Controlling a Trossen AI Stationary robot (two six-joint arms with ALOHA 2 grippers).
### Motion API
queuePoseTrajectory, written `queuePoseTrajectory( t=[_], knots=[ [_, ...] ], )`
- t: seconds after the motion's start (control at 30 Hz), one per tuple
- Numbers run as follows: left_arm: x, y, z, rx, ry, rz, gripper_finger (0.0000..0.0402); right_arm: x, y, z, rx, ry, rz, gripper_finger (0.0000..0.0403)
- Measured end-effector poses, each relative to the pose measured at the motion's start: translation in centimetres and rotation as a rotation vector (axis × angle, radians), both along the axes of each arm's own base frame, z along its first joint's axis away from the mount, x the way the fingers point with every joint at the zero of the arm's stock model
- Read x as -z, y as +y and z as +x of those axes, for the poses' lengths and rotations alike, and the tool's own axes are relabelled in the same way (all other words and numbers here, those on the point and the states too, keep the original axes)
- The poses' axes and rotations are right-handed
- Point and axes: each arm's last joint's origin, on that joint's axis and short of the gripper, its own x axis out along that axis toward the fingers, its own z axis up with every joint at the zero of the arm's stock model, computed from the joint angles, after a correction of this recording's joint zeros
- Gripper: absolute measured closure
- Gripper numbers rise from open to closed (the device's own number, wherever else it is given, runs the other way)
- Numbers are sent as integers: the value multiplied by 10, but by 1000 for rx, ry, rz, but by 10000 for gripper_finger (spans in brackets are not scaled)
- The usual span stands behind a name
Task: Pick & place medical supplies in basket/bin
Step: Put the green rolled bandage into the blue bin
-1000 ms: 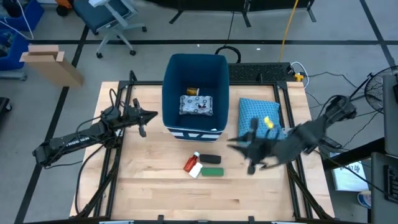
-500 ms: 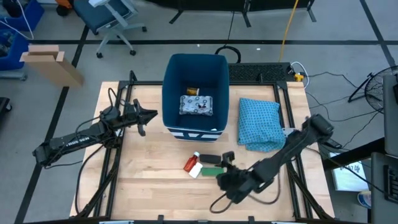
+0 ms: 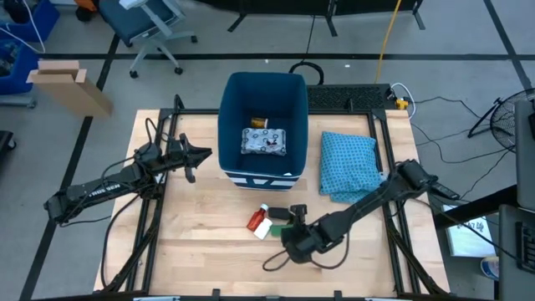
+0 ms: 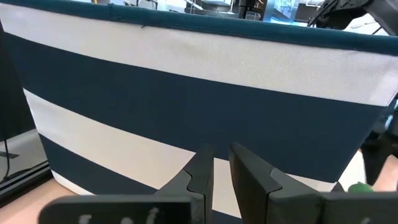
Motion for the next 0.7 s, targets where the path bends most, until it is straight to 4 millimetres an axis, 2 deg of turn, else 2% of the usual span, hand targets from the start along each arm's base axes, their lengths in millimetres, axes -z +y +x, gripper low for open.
queuePoseTrajectory(
  t=[0.27,0.47,0.57,0.7],
  knots=[
    [0,0,0,4,0,0,346,32,0,5,25,83,-5,165],
    [0,0,0,8,-1,0,348,42,-5,3,18,119,-1,170],
    [0,0,0,9,-3,1,344,43,-7,4,12,143,47,199],
    [0,0,0,8,-4,2,347,42,-6,4,-5,142,41,258]
  ],
)
